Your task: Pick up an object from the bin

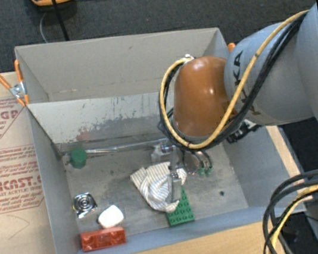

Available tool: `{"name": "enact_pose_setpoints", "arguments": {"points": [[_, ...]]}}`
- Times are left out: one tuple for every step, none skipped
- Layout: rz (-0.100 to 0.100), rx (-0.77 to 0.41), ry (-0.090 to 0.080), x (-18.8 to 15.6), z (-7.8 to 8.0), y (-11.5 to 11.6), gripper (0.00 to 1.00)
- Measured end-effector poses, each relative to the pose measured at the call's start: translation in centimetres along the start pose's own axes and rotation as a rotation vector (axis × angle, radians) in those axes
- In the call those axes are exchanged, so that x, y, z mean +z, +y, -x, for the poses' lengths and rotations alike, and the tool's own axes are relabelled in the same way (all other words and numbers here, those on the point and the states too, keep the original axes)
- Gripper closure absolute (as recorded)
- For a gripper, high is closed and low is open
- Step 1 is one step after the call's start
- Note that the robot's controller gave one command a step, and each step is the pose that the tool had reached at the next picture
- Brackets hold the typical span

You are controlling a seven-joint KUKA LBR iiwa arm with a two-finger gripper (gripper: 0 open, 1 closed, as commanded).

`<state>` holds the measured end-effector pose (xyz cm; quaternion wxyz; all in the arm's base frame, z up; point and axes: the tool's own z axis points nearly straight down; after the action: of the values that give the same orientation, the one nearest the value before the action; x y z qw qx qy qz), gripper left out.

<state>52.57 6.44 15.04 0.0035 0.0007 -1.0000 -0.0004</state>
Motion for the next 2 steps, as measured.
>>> {"name": "enact_pose_setpoints", "arguments": {"points": [[0.001,0.001,-0.008,-0.4,0.2,0.0,0.00],[0.002,0.095,-0.012,1.3,-0.4,-0.6,0.00]]}}
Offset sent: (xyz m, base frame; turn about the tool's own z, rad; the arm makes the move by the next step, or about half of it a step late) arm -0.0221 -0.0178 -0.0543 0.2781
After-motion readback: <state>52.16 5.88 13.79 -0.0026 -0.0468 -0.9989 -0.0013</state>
